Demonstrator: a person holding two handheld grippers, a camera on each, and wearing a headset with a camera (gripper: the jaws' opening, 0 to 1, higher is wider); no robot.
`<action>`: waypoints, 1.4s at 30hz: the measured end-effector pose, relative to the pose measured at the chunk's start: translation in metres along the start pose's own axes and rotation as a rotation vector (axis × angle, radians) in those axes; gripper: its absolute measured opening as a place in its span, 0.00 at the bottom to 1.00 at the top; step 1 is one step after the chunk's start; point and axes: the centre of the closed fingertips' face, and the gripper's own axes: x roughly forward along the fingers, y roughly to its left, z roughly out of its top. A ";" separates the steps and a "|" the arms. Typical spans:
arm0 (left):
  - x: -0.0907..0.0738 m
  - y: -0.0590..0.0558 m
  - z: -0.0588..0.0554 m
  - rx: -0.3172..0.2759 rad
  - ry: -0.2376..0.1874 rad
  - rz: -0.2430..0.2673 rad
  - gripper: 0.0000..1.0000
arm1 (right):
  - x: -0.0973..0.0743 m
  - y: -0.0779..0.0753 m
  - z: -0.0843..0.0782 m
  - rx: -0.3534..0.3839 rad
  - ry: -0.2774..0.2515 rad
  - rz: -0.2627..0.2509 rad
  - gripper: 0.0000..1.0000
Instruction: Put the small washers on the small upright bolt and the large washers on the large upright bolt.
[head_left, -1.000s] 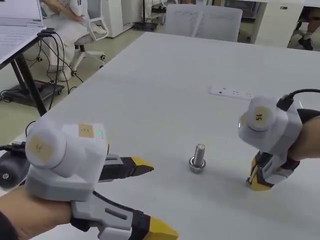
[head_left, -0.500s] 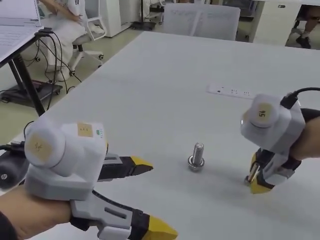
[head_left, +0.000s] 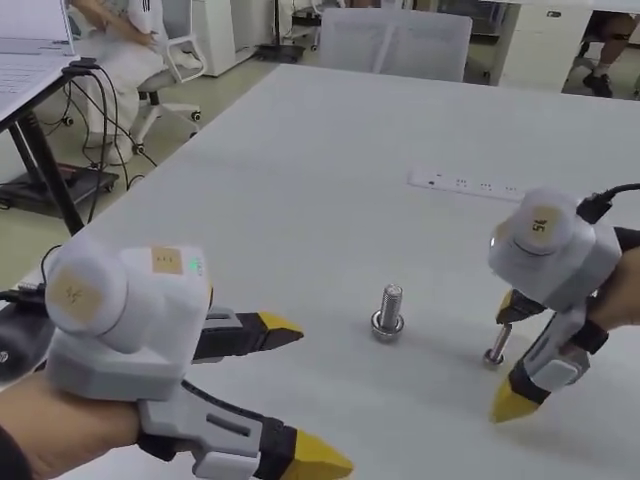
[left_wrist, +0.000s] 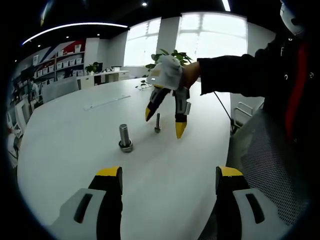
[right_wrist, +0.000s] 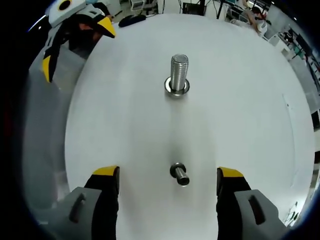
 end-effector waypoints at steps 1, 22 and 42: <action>0.000 0.000 0.000 0.001 0.000 -0.001 0.76 | 0.000 0.000 0.002 0.010 -0.020 -0.002 0.85; 0.001 0.000 0.002 0.004 -0.001 -0.012 0.76 | -0.022 0.008 -0.004 0.101 -0.187 -0.093 1.00; -0.007 -0.001 0.006 -0.007 -0.036 -0.018 0.76 | -0.057 0.031 0.000 0.197 -0.343 -0.207 1.00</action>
